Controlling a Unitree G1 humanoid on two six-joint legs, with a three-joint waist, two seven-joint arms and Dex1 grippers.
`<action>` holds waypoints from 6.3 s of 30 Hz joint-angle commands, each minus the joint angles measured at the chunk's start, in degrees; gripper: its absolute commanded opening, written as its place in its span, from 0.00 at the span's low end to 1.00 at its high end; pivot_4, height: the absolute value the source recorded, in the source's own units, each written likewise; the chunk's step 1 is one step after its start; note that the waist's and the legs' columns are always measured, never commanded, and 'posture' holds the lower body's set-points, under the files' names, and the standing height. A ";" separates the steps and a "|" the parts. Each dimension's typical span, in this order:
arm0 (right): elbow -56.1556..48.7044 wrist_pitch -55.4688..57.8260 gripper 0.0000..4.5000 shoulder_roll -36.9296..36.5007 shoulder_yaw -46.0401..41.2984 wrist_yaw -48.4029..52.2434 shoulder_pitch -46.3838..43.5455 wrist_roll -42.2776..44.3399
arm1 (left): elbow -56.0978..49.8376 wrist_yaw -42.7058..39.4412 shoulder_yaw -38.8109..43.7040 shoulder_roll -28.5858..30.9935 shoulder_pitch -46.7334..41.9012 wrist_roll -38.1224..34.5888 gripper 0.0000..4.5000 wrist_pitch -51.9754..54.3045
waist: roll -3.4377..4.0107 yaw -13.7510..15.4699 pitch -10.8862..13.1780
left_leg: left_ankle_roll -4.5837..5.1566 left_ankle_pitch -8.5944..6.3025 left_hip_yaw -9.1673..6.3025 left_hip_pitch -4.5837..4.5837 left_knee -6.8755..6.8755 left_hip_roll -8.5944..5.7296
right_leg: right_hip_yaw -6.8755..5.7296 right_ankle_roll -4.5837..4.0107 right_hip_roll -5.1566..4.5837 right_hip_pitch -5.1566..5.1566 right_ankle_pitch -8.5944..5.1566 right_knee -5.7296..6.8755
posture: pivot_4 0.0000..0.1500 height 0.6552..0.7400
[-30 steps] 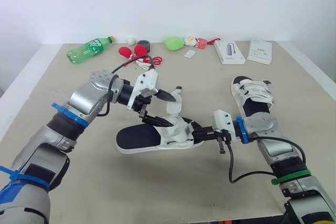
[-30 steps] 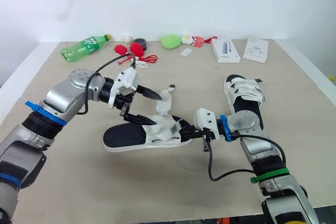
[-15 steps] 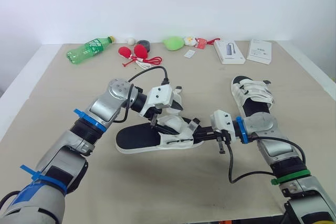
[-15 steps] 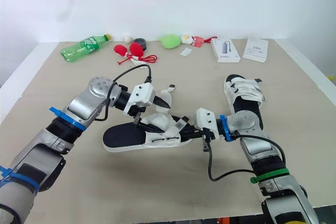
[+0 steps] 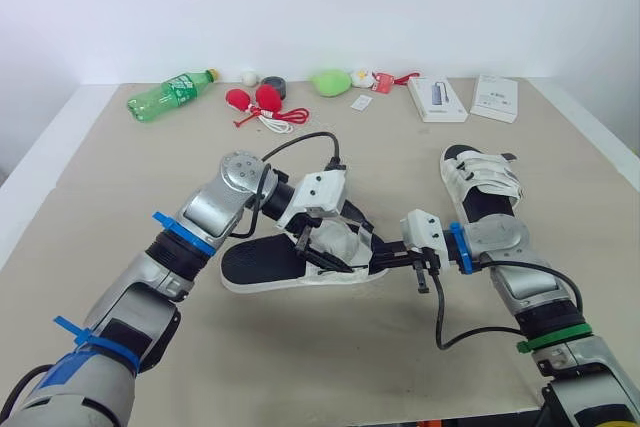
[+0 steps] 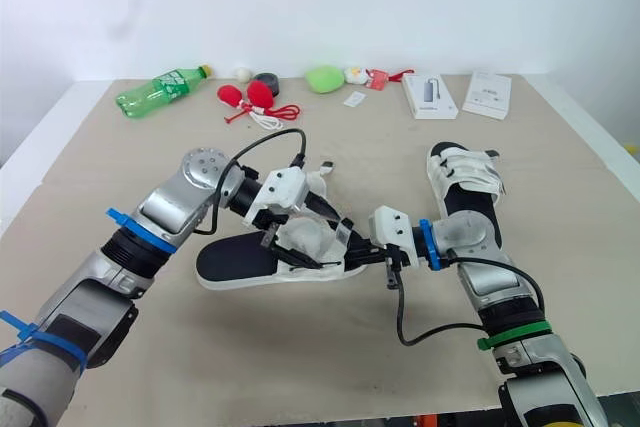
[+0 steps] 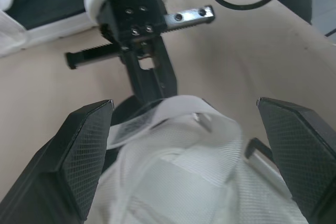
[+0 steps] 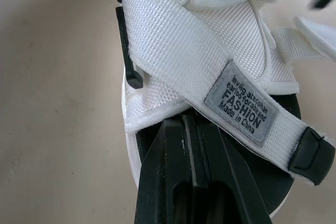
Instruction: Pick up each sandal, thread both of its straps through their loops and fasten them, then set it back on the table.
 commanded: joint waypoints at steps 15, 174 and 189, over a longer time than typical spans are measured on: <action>-0.09 -0.24 0.00 -0.54 0.14 -0.04 0.07 -1.01 | -12.85 -10.36 1.36 7.94 -4.07 -14.41 1.00 34.91 | 0.02 -0.03 0.00 | 0.02 0.01 -0.18 -0.05 -0.02 -0.01 | -0.16 -0.02 0.01 0.01 -0.09 0.00 | 1.00 1.00; 7.05 -5.66 0.00 -0.05 2.31 2.37 -3.59 -2.70 | -14.07 15.72 2.40 26.71 10.79 -26.62 0.66 -9.88 | -0.10 -0.35 0.05 | 0.30 0.17 0.78 0.24 -0.07 0.10 | 0.00 -0.17 -0.46 0.03 0.22 -0.13 | 1.00 1.00; 6.94 -3.77 0.00 0.96 2.39 1.70 -4.12 -2.87 | -36.71 20.63 11.74 28.10 32.80 -33.20 0.66 21.88 | -0.16 -0.54 0.08 | 0.09 0.24 0.54 0.30 -0.17 0.13 | -0.15 -0.40 -0.62 0.07 0.09 -0.13 | 1.00 1.00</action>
